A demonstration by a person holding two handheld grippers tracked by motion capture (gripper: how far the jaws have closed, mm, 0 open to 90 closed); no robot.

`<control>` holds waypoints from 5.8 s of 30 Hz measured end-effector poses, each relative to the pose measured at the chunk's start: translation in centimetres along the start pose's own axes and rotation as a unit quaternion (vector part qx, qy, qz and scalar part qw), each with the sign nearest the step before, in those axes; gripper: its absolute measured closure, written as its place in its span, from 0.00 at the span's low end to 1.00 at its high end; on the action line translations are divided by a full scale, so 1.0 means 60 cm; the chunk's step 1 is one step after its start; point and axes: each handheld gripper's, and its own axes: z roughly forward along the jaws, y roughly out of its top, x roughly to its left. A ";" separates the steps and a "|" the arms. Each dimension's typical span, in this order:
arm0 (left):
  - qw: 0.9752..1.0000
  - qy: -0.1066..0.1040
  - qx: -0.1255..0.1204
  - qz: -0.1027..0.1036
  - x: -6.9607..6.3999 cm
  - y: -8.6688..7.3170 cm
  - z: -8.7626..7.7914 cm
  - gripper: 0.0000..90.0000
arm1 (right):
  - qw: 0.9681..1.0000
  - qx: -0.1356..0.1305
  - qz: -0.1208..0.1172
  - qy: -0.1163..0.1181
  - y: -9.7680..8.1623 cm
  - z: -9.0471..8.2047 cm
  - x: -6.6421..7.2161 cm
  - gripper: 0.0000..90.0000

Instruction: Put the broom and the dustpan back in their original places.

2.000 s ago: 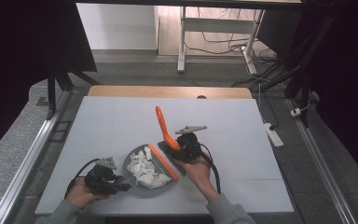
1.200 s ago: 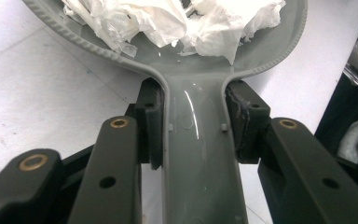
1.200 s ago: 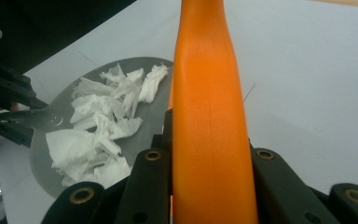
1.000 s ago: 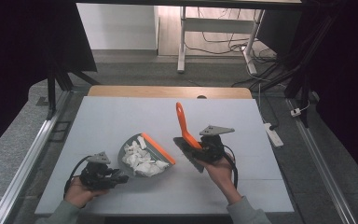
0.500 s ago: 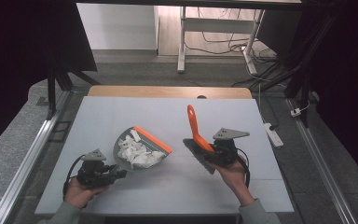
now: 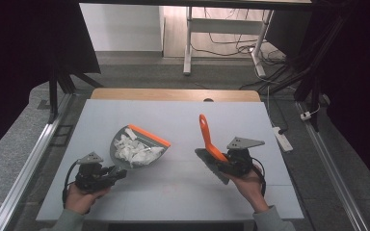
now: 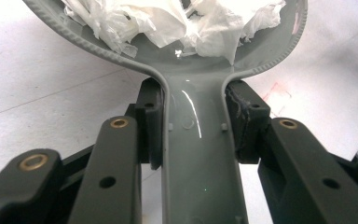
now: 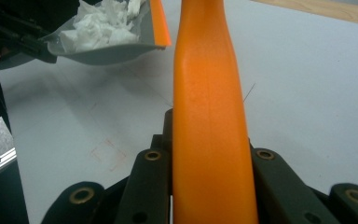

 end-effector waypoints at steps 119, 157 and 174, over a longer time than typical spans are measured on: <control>0.981 0.160 -0.009 -0.111 0.026 -0.016 0.058 0.24 | 0.979 0.148 0.099 -0.099 -0.064 0.052 -0.138 0.44; 0.996 0.088 0.002 -0.006 0.008 -0.009 0.014 0.28 | 0.994 0.068 0.014 -0.082 -0.058 -0.002 -0.092 0.47; 0.998 0.014 0.015 0.055 -0.008 -0.013 0.019 0.28 | 0.996 0.042 -0.033 -0.078 -0.102 -0.048 -0.064 0.48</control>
